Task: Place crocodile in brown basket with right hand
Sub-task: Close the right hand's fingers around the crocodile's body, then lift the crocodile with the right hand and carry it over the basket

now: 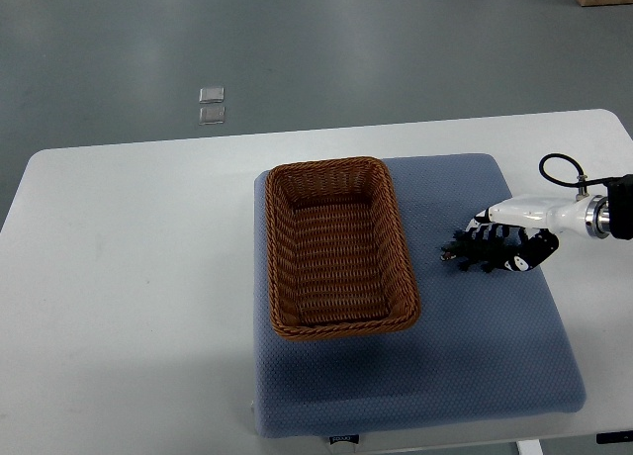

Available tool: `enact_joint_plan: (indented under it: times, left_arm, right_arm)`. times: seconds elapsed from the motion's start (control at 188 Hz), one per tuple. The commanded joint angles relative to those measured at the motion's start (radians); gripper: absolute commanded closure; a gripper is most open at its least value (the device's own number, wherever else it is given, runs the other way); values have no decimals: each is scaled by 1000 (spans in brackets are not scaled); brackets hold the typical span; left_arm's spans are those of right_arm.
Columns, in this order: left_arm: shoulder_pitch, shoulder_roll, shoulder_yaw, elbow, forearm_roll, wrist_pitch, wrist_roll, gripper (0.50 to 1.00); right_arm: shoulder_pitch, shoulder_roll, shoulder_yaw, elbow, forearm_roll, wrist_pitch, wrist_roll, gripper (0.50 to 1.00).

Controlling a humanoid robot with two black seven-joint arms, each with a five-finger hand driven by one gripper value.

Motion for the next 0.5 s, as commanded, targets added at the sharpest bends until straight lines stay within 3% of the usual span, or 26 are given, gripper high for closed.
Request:
enact_joint_plan:
  times: [0.0,0.493]
  left_arm:
    - [1,0,0,0,0,0,0,500]
    - [-1,0,0,0,0,0,-1,500]
  right_arm:
    - [9,-15,5,0,6,1,4,965]
    - [150,-57,19,-8,17,-2,-2,961]
